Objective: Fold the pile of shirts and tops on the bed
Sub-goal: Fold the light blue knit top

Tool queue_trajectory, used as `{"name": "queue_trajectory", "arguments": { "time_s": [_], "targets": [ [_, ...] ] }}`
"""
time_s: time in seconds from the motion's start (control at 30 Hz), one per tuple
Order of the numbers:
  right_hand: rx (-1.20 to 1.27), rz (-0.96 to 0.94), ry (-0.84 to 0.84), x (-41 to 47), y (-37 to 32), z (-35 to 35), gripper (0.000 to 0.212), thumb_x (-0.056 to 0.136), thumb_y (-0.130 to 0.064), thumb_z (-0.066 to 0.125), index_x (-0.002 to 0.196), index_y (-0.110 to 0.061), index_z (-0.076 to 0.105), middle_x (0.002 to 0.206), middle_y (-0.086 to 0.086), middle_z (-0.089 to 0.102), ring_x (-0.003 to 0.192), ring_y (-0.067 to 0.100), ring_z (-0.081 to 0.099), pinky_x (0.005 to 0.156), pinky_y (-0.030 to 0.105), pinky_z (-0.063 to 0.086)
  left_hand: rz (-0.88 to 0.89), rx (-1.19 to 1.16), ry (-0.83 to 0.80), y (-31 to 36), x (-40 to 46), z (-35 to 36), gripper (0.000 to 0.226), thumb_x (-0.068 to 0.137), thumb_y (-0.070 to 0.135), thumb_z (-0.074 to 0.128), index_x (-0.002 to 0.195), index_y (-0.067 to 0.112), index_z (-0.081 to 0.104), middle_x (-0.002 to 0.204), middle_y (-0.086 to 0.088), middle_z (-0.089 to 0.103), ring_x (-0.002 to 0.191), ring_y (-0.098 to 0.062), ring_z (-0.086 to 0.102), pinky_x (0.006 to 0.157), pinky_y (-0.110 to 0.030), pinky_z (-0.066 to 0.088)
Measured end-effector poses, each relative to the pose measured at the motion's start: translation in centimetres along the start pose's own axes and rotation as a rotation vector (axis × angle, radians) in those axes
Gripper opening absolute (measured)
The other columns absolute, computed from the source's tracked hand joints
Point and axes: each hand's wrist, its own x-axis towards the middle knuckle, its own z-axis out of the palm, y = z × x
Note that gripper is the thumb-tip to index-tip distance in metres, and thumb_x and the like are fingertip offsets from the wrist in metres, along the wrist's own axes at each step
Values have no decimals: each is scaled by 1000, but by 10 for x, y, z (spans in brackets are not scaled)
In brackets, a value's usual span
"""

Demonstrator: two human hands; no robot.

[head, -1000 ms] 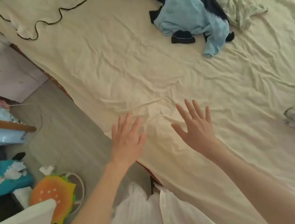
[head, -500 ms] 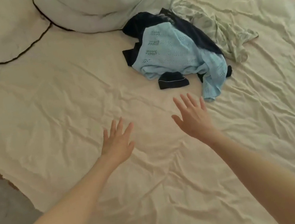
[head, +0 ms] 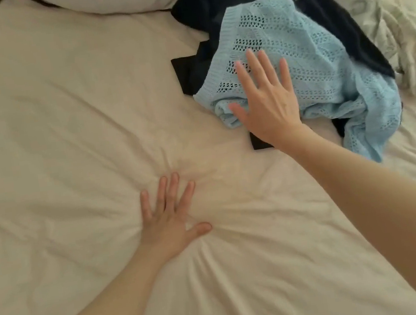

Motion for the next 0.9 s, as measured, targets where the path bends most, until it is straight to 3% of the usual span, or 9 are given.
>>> {"name": "queue_trajectory", "arguments": {
  "time_s": [0.1,0.27,0.33,0.47,0.57,0.67,0.73,0.8,0.9],
  "targets": [
    [-67,-100,-55,32,-11,12,69,94,-44,45,151,-16,15,158,12,11,146,31,6,115,53,-1,3,6,13,-3,2,7,92,75,85,10,149,29,10,155,-6,18,145,-18,-11,110,-50,1],
    [-156,-125,31,33,-5,36,33,88,-21,47,113,-9,65,127,14,60,125,34,50,106,56,31,33,12,58,-5,4,10,94,76,85,12,150,28,7,159,-5,1,145,-20,-7,110,-51,5],
    [-116,-141,109,27,-1,33,22,84,-13,54,99,-11,70,115,10,67,118,33,57,102,53,39,36,6,63,-4,4,10,95,76,85,11,150,27,9,159,-5,3,145,-20,-8,110,-51,3],
    [128,-109,217,-13,-8,9,30,90,-18,47,110,-9,67,122,14,62,121,35,53,102,50,39,-1,-23,-10,-3,4,1,95,75,86,7,150,29,8,157,-4,4,143,-15,-20,109,-48,-6],
    [502,88,176,-73,-18,-23,31,96,-14,47,121,-7,62,137,14,52,131,30,44,105,33,34,9,-62,-123,0,3,-14,97,62,91,7,133,39,-35,140,8,-44,127,-11,-45,99,-46,-33],
    [768,229,114,-134,-29,-52,33,95,-5,52,126,-7,59,135,-1,49,131,13,40,106,7,23,-14,-97,-319,4,-5,-40,83,88,69,27,141,34,-26,148,5,-36,140,-17,-27,111,-49,-15],
    [853,315,123,-166,-32,-66,32,94,-3,52,124,-6,61,131,-2,50,129,8,41,105,4,23,-7,-201,-348,7,-25,-58,77,96,51,35,146,27,-19,155,-1,-23,145,-22,-13,115,-44,1],
    [906,371,161,-190,-32,-86,29,92,-2,52,118,-3,64,124,-2,54,125,7,45,103,4,28,13,-427,-281,15,-50,-84,77,98,36,42,148,23,-15,157,-4,-18,146,-22,-7,115,-34,7],
    [939,370,185,-217,-26,-126,29,89,-7,53,114,-3,67,116,-5,57,120,4,48,97,2,33,144,-581,44,47,-71,-146,70,97,17,45,150,26,0,158,-4,-10,146,-17,-2,112,-22,6]
  ]
}}
